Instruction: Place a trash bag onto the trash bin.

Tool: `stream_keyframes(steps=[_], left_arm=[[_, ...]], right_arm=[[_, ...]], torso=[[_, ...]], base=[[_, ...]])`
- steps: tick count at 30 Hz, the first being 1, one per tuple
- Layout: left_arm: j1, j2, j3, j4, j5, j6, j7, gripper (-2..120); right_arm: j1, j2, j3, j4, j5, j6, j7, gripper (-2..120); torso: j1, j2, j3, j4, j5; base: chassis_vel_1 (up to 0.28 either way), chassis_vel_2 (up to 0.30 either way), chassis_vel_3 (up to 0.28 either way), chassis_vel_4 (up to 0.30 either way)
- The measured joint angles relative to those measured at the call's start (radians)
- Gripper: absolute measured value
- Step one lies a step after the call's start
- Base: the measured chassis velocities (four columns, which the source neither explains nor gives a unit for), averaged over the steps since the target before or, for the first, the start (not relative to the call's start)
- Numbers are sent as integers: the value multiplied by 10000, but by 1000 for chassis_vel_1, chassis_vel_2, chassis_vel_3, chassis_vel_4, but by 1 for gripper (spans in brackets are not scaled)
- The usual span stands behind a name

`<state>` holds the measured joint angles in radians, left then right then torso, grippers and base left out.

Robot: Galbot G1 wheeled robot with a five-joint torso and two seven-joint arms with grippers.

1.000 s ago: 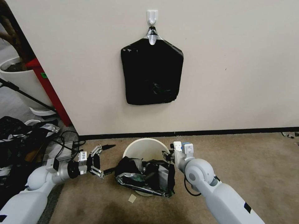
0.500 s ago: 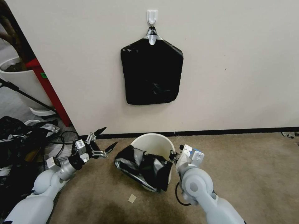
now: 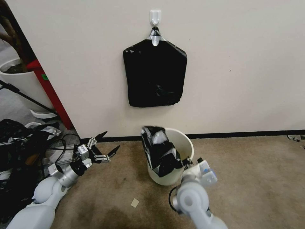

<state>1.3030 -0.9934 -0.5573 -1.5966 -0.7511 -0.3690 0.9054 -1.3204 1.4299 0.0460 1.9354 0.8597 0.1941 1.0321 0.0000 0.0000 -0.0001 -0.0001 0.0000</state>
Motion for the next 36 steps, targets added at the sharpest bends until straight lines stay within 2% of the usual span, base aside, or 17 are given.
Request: stream_keyframes(steps=[6, 9, 11, 13, 15, 17, 19, 21, 22, 23, 24, 25, 26, 27, 29, 30, 36], left_arm=[[59, -86, 35, -28, 49, -73, 28, 100], [68, -85, 36, -34, 50, -99, 41, 100], [74, -71, 37, -34, 53, -116, 50, 100], [74, -68, 36, -34, 52, -119, 51, 100], [66, -60, 46, -34, 58, -132, 58, 100], [63, -61, 49, -31, 62, -133, 59, 100], [53, -88, 83, -4, 108, -142, 64, 100], [49, -97, 96, 3, 122, -145, 65, 100], [30, -117, 157, 17, 163, -150, 67, 100], [30, -117, 157, 17, 163, -150, 67, 100], [16, -132, 186, 19, 181, -153, 67, 100], [-12, -163, 227, 18, 205, -153, 68, 100], [-28, -172, 241, 18, 215, -153, 67, 100], [-47, -189, 255, 1, 231, -150, 43, 100], [-52, -193, 259, -12, 235, -150, 36, 100], [-55, -197, 259, -49, 245, -144, -15, 100], [20, -103, 141, -73, 248, -147, -89, 100]], right_arm=[[-141, 85, -155, -258, -502, 123, 16, 7], [-226, 80, -213, -294, -754, 92, -2, 12], [-451, -17, -375, -263, -1359, 17, -147, 22], [-491, -43, -400, -229, -1453, -5, -176, 24], [-949, -327, -622, 280, -2360, -238, -469, 38], [-1043, -392, -657, 424, -2585, -260, -533, 41], [-1346, -823, -642, 1268, -3444, -377, -897, 53], [-1352, -964, -576, 1487, -3511, -468, -1017, 55], [-1162, -1583, -346, 2052, -3286, -1222, -1540, 64], [-1162, -1583, -346, 2052, -3286, -1222, -1540, 64], [-982, -2032, -208, 2364, -2672, -1961, -1865, 68], [-624, -2743, -9, 2805, -1200, -3640, -2256, 75], [-418, -3045, 70, 2945, -456, -4481, -2356, 78], [23, -3533, 197, 3067, 897, -6022, -2448, 84], [188, -3672, 206, 3065, 1283, -6469, -2473, 87], [778, -3971, 152, 2851, 2082, -7425, -2546, 93], [2237, -4142, -99, 1637, 2824, -8365, -2821, 100]], torso=[[1, 0, 0, 1, -1], [0, 0, 0, 1, -1], [0, -1, 0, 1, 2], [1, -1, 0, 2, 2], [0, 0, 0, 0, 1], [0, 0, 0, 0, 2], [0, 0, 0, 0, 1], [0, 0, 0, 0, 2], [0, 0, 0, 0, 1], [0, 0, 0, 0, 1], [0, 0, 0, -1, 3], [0, 0, 0, -2, 2], [0, 0, 0, -1, 2], [0, 0, 1, 0, 1], [0, 0, 1, 1, 1], [0, 0, 1, 0, 1], [-1, 0, 1, 2, 2]], base=[[0, 0, 0, 0], [0, 0, 0, 0], [0, 0, 0, 0], [0, 0, 0, 0], [0, 0, 0, 0], [0, 0, 0, 0], [0, 0, 0, 0], [0, 0, 0, 0], [0, 0, 0, 0], [0, 0, 0, 0], [0, 0, 0, 0], [0, 0, 0, 0], [0, 0, 0, 0], [0, 0, 0, 0], [0, 0, 0, 0], [0, 0, 0, 0], [0, 0, 0, 0]])
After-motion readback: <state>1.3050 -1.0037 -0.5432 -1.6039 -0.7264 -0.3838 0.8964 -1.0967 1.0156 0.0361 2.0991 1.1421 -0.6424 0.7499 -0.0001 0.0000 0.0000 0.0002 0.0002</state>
